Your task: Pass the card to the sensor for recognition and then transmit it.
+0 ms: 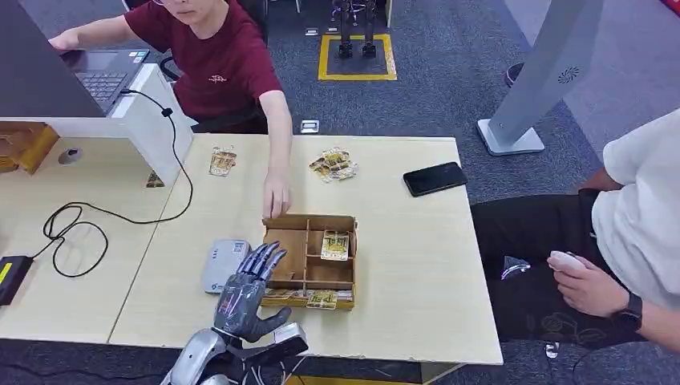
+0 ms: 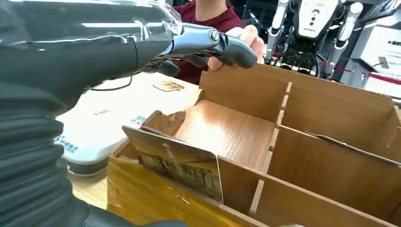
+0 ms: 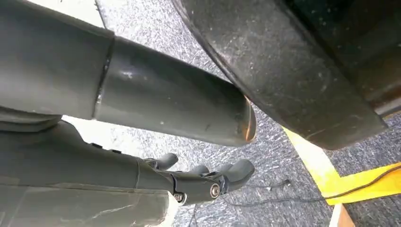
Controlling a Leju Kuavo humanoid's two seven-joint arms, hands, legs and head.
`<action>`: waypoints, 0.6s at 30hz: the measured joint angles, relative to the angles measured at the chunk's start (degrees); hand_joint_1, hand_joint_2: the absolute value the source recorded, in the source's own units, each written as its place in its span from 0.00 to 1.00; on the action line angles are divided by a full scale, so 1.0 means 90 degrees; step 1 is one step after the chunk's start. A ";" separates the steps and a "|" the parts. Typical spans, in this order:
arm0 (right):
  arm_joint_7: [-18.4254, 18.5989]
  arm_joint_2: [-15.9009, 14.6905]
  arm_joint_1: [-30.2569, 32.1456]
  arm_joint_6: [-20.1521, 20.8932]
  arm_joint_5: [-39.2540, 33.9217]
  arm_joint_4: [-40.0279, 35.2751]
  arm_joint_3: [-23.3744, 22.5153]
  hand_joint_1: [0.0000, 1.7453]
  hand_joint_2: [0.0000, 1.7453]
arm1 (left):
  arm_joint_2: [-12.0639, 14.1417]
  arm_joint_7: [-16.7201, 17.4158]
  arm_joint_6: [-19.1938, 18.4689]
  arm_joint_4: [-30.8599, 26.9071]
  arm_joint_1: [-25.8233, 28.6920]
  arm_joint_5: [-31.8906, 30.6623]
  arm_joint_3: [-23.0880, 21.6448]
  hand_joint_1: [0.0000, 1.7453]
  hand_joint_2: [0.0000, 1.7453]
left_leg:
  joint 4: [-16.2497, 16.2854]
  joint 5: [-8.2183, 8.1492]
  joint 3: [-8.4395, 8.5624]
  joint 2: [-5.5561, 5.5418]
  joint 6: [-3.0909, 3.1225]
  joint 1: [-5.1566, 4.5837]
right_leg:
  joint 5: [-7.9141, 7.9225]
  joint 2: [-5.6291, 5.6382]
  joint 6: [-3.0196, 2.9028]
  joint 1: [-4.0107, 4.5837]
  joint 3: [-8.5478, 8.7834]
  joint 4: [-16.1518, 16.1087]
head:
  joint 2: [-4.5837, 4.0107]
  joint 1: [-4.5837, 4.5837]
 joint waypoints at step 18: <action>0.0019 0.0000 -0.0005 -0.0002 0.0068 0.0000 0.0017 0.00 0.00 | 0.0024 -0.0053 0.0097 -0.0002 0.0032 0.0012 0.0032 0.00 1.00 | 0.0000 0.0000 0.0000 0.0000 0.0000 0.0000 | 0.0000 0.0000 0.0000 0.0000 0.0000 0.0000 | 0.0000 0.0000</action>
